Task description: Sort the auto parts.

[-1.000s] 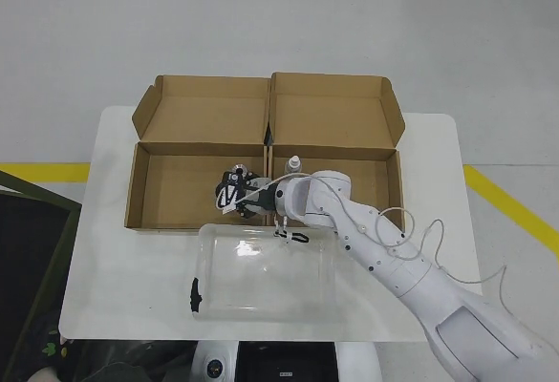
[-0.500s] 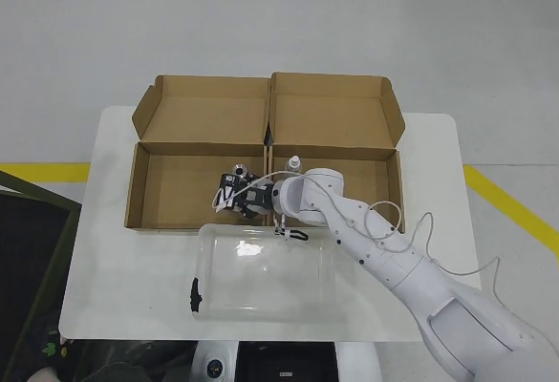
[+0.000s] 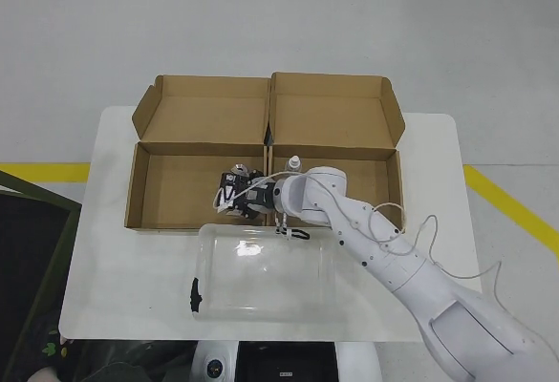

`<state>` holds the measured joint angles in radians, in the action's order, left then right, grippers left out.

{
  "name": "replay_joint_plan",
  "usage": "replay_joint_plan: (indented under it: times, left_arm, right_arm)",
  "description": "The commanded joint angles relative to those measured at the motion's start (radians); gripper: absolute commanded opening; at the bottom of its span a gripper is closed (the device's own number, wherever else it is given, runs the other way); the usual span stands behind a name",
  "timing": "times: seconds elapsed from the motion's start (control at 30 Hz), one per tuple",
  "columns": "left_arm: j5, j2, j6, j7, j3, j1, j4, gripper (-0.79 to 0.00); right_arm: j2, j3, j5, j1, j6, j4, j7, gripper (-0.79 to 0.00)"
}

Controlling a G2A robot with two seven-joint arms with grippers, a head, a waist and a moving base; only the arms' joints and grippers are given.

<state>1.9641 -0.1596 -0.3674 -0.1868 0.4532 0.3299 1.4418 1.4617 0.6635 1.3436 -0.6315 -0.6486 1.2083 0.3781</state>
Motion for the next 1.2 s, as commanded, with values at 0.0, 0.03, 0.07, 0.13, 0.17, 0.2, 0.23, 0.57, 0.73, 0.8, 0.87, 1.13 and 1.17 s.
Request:
replay_joint_plan:
  times: [0.0,0.03,0.07,0.13,0.17,0.2,0.23,0.57,0.73,0.8,0.87,1.13,1.17]
  left_arm:
    - [0.0,0.0,0.0,0.0,0.0,0.0,0.0,0.0]
    - [0.0,0.0,0.0,0.0,0.0,0.0,0.0,0.0]
    - [0.0,0.0,0.0,0.0,0.0,0.0,0.0,0.0]
    - [0.0,0.0,0.0,0.0,0.0,0.0,0.0,0.0]
    - [0.0,0.0,0.0,0.0,0.0,0.0,0.0,0.0]
    - [0.0,0.0,0.0,0.0,0.0,0.0,0.0,0.0]
    - [0.0,0.0,0.0,0.0,0.0,0.0,0.0,0.0]
    - [0.0,0.0,0.0,0.0,0.0,0.0,0.0,0.0]
    - [0.0,0.0,0.0,0.0,0.0,0.0,0.0,0.0]
    - [0.0,0.0,0.0,0.0,0.0,0.0,0.0,0.0]
    - [0.0,0.0,0.0,0.0,0.0,0.0,0.0,0.0]
    - [0.0,0.0,0.0,0.0,0.0,0.0,0.0,0.0]
    - [0.0,0.0,0.0,0.0,0.0,0.0,0.0,0.0]
  right_arm:
    - [-0.005,0.014,0.0,-0.009,-0.005,0.034,-0.006,-0.194]
    - [-0.008,0.023,0.0,-0.016,-0.008,0.054,-0.008,-0.197]
    - [-0.012,0.033,0.0,-0.024,-0.011,0.076,-0.011,-0.2]
    - [-0.02,0.057,-0.007,-0.044,-0.021,0.122,-0.017,-0.203]
    - [-0.025,0.07,-0.006,-0.054,-0.021,0.148,-0.018,-0.203]
    - [-0.03,0.084,-0.008,-0.067,-0.024,0.174,-0.02,-0.197]
    - [-0.035,0.099,-0.011,-0.082,-0.029,0.2,-0.023,-0.197]
    - [-0.103,0.274,0.027,-0.294,-0.091,0.489,-0.075,-0.145]
    - [-0.134,0.366,0.06,-0.412,-0.124,0.614,-0.123,-0.132]
    - [-0.146,0.409,0.081,-0.463,-0.126,0.657,-0.146,-0.117]
    - [-0.157,0.452,0.101,-0.516,-0.127,0.696,-0.193,-0.117]
    - [-0.201,0.656,0.201,-0.737,-0.111,0.745,-0.432,-0.114]
    - [-0.205,0.684,0.207,-0.761,-0.1,0.743,-0.463,-0.111]
